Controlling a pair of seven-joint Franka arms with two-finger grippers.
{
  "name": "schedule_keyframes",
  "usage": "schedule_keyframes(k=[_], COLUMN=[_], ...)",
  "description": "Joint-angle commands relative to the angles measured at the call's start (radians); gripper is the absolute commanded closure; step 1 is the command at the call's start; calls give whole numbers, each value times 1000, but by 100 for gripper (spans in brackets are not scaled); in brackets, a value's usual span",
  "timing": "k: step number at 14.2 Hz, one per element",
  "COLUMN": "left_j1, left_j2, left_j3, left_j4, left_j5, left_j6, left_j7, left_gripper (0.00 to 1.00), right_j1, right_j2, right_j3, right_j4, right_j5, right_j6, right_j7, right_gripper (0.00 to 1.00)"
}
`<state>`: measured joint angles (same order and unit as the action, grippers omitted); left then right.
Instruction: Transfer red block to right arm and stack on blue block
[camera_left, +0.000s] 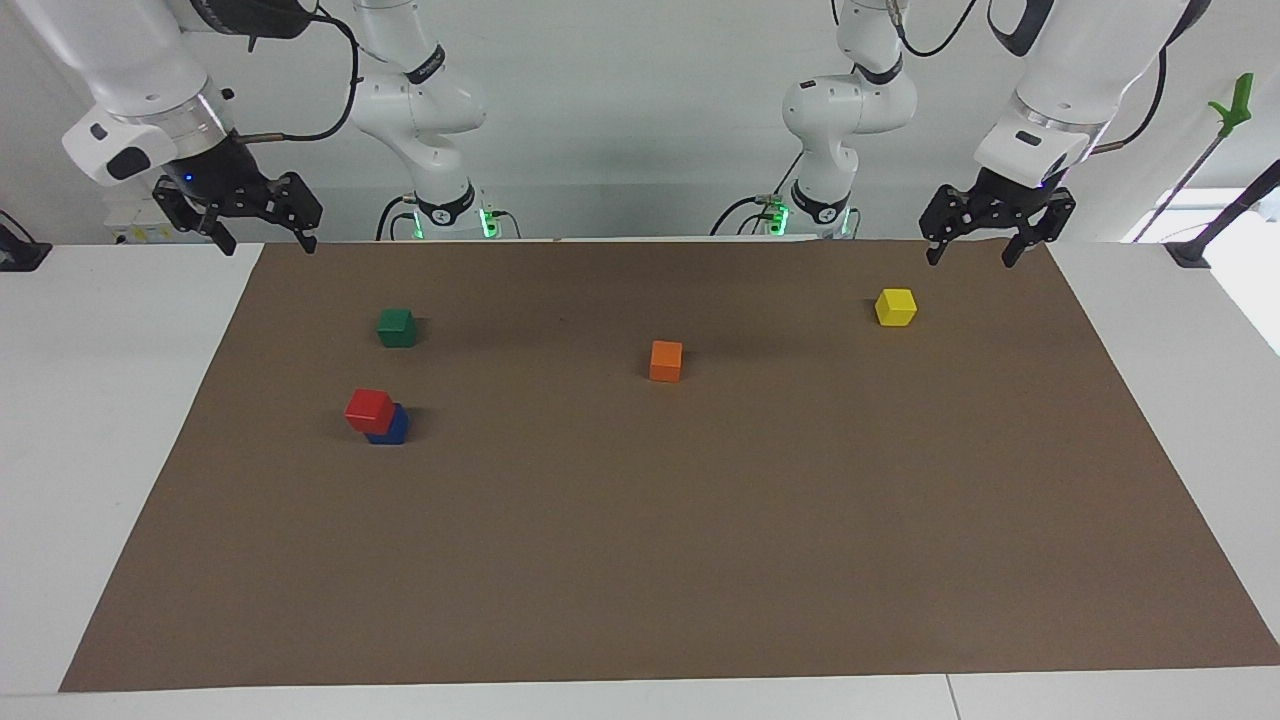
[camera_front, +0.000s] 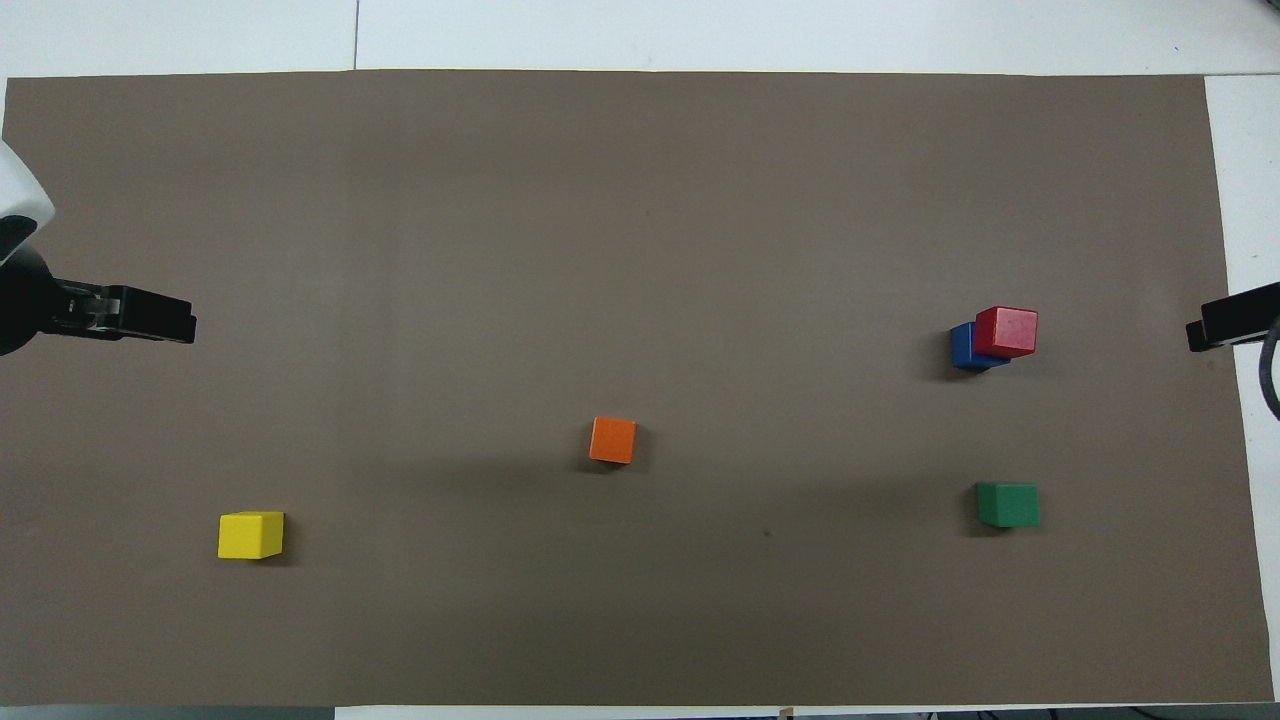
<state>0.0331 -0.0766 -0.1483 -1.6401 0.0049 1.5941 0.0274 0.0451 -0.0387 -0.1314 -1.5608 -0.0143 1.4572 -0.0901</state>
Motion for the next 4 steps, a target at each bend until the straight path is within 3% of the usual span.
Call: schedule_keyframes(k=[1, 4], left_j1=[1, 1], left_j2=[-11, -11], left_j3=[1, 1], left_j4=[-6, -6], left_j5=[15, 15], left_j6=[1, 1], left_j7=[-11, -11], left_gripper=[0, 0], right_j1=[2, -1], right_j2=[-10, -9], right_j3=[-5, -5], right_j4=[-8, -8], right_j5=[8, 8], right_j6=[14, 15], right_j7=[-13, -14], right_gripper=[0, 0])
